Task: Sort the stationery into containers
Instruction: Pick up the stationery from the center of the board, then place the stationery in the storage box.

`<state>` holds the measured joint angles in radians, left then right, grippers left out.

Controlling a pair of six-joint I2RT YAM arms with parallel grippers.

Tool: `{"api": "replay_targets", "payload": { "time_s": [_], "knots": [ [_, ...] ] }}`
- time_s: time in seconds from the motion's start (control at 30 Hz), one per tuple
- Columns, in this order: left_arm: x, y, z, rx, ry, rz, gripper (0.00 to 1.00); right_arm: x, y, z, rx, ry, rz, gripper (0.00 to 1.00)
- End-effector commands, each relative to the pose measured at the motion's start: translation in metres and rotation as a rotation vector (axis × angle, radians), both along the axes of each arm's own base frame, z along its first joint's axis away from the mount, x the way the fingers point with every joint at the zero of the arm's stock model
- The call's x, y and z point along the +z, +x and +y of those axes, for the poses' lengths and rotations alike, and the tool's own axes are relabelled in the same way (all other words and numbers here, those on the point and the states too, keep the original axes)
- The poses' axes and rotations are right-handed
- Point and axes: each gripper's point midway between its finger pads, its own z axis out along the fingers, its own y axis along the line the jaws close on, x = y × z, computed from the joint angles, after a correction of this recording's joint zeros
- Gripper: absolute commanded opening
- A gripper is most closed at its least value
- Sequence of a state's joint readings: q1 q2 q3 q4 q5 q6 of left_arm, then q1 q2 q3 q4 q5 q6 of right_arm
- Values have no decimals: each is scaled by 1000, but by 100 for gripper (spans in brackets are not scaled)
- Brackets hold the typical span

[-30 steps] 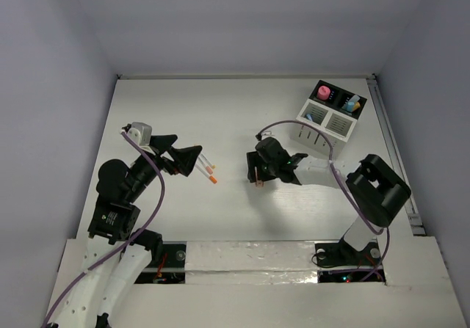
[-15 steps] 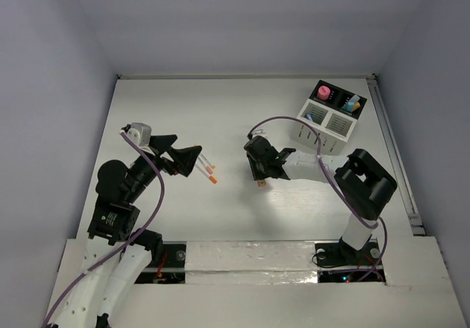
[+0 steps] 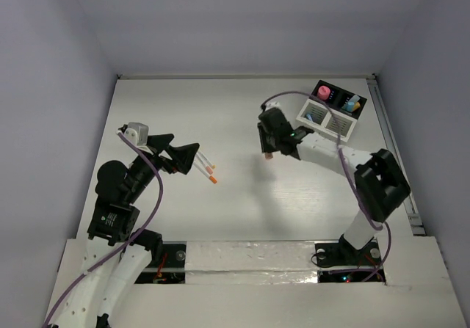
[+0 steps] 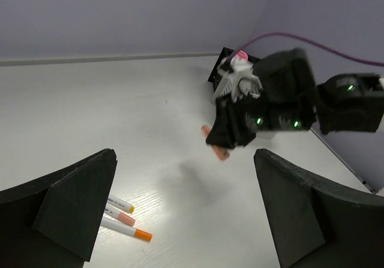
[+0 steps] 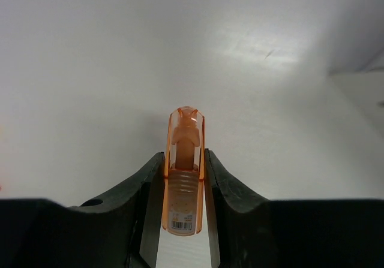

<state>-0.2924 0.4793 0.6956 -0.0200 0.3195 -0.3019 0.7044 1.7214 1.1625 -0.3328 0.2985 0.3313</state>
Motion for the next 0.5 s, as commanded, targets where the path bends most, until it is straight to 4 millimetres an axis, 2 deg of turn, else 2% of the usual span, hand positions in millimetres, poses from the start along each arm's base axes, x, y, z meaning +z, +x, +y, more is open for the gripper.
{"api": "replay_targets", "payload": {
  "time_s": [0.0,0.03,0.07,0.1,0.13,0.17,0.23,0.33,0.43,0.47],
  "knots": [
    [10,1,3,17,-20,-33,99,109,58,-27,-81,117,-256,27],
    [10,0,2,13,-21,-32,99,128,66,-37,-109,137,-308,27],
    [11,0,3,13,-21,-37,99,139,73,-48,-138,148,-338,27],
    [11,-1,3,11,-20,-38,99,148,85,-70,-186,164,-360,28],
    [11,-1,2,7,-18,-39,99,165,92,-81,-213,196,-415,28],
    [11,-2,2,5,-19,-41,99,171,97,-93,-241,202,-445,28],
    [11,-4,-1,-10,-19,-42,99,180,111,-124,-310,195,-500,28],
    [12,-4,-1,-13,-16,-46,99,184,126,-145,-322,155,-559,28],
    [11,-4,-1,-13,-14,-43,99,192,137,-147,-259,110,-646,29],
    [12,-5,-1,-13,-15,-46,99,187,138,-157,-266,91,-648,29]
  ]
}}
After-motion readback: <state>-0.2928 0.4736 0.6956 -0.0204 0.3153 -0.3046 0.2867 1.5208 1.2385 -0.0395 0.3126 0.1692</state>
